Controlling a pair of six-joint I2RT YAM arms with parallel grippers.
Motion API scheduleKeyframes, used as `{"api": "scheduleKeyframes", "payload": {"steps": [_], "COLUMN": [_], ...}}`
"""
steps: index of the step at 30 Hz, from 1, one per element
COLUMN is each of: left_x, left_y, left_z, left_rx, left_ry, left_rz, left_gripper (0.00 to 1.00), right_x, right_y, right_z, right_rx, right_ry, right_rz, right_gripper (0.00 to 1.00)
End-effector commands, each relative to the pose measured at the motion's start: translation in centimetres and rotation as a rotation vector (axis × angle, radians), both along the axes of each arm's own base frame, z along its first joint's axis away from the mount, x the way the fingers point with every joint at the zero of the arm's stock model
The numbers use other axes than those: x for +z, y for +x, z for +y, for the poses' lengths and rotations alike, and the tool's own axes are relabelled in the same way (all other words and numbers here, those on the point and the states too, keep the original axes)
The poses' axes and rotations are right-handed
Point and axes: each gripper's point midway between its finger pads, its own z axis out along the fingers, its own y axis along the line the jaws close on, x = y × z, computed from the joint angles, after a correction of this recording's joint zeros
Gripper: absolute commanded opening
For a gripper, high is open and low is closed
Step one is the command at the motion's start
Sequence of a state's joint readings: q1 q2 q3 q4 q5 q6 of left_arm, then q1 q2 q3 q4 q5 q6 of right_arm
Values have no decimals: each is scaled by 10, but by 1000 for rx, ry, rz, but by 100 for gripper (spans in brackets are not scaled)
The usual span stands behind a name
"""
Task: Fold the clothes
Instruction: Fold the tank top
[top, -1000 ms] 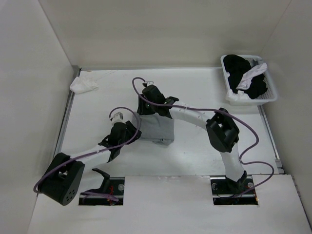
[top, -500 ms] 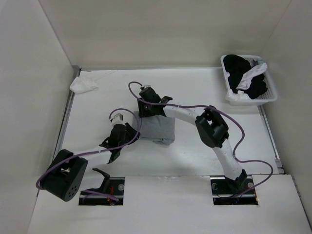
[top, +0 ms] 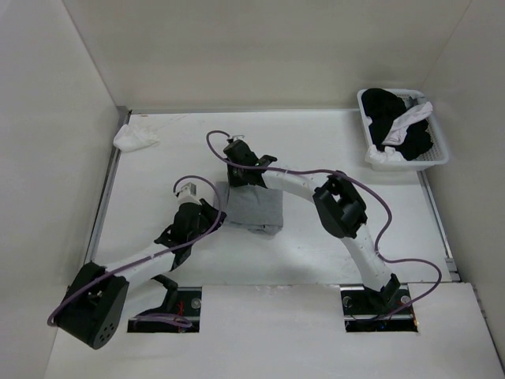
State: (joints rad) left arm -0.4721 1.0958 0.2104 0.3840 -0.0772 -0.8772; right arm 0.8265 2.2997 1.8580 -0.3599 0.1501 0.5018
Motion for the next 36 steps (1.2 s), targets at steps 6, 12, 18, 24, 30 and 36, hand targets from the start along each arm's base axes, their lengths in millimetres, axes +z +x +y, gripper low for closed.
{"api": "scheduleKeyframes", "payload": {"steps": [6,12,18,24,30,36], "left_x": [44,30,-1,9,35,60], "left_y": [-10,-20,-32,-35,-36,-21], "left_z": [7,25,45,58,71,44], "left_rx": [27,88,194,248,288,189], "left_ry": [-92,-96,-137,-138,-81,-22], "left_rz": [-99,-71,-4,-28,-121,-178], "left_gripper": [7,7,8,24,32,35], "right_x": [89,112,100,68,99,125], "right_y": [-2,-15,-39,-44,-37,-45], "right_z": [25,46,88,105,79,-11], "right_rx": [3,47,130,130,109,21], "right_ry": [160,230,337,347,406,459], "right_rz": [-162,-176,-85,7,-27,-102], "right_gripper": [0,0,0,20,51,48]}}
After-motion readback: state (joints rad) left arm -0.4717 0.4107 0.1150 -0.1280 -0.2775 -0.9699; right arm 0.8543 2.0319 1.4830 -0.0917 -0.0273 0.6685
